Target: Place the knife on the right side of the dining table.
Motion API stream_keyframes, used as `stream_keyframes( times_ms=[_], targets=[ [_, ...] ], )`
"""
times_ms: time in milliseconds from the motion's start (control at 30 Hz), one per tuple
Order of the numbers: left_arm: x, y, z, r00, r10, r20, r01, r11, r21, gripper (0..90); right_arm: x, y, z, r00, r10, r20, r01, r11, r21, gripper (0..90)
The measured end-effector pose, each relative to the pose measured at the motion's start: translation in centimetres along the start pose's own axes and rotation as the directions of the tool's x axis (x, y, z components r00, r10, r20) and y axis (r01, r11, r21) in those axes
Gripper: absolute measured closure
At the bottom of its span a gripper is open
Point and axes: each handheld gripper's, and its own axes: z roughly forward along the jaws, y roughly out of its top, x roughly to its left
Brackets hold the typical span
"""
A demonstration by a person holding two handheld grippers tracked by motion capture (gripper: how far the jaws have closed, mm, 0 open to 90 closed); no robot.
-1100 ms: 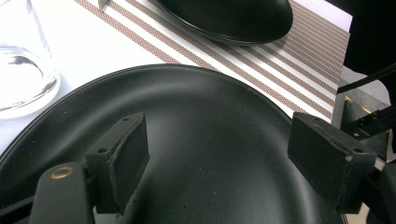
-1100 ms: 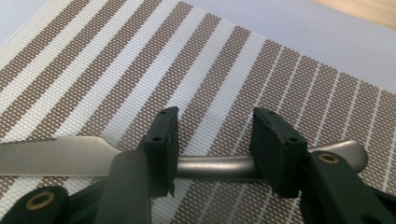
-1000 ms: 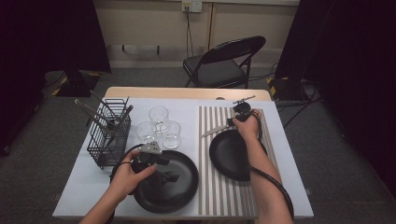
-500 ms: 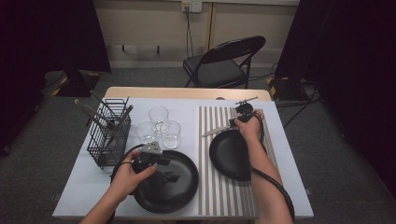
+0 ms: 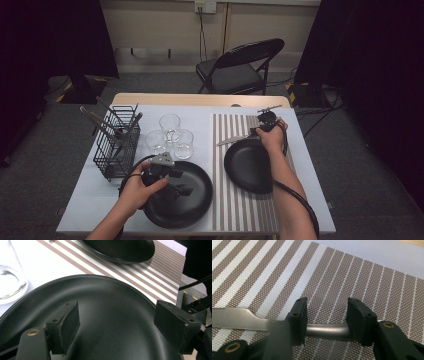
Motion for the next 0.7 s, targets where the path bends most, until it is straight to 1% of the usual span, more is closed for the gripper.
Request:
stream_keyframes(
  times_ms=[100, 200, 267, 333, 433, 500, 533, 600, 700],
  targets=[
    [0.0, 0.0, 0.1, 1.0, 0.0, 0.0, 0.0, 1.0, 0.002, 20.2, -0.4, -0.2, -0.2, 1.0, 0.005, 0.003, -0.005, 1.0, -0.003, 51.1],
    [-0.1, 0.0, 0.2, 1.0, -0.002, 0.006, 0.002, 1.0, -0.003, 20.2, -0.6, -0.4, -0.4, 0.9997, 0.024, 0.008, -0.024, 1.0, 0.002, 50.4],
    [-0.2, 0.0, 0.2, 1.0, -0.002, 0.005, 0.002, 1.0, -0.002, 20.2, -0.8, -0.4, -0.5, 0.9997, 0.018, 0.016, -0.018, 1.0, -0.001, 50.4],
    [-0.2, 0.0, 0.1, 1.0, 0.001, 0.005, -0.001, 1.0, 0.002, 20.2, -1.0, -0.5, -0.7, 0.9995, 0.026, 0.017, -0.026, 1.0, -0.003, 50.1],
    [-0.2, 0.0, 0.2, 1.0, -0.001, 0.006, 0.001, 1.0, 0.0, 20.2, -1.1, -0.6, -0.8, 0.9995, 0.027, 0.015, -0.027, 1.0, -0.004, 50.1],
    [-0.2, 0.0, 0.2, 1.0, -0.004, 0.004, 0.004, 1.0, 0.0, 20.2, -1.1, -0.6, -0.9, 0.9991, 0.038, 0.019, -0.038, 0.999, 0.002, 49.6],
    [-0.2, 0.0, 0.2, 1.0, 0.001, 0.003, -0.001, 1.0, 0.002, 20.2, -1.1, -0.6, -1.0, 0.9988, 0.044, 0.021, -0.044, 0.999, 0.007, 49.4],
    [-0.2, 0.0, 0.2, 1.0, 0.001, 0.006, -0.001, 1.0, 0.003, 20.2, -1.1, -0.6, -1.0, 0.9992, 0.035, 0.02, -0.035, 0.999, 0.004, 49.5],
    [-0.2, 0.1, 0.1, 1.0, 0.003, 0.004, -0.003, 1.0, 0.001, 20.2, -1.2, -0.7, -1.2, 0.9986, 0.048, 0.021, -0.048, 0.999, 0.006, 49.2]
  ],
)
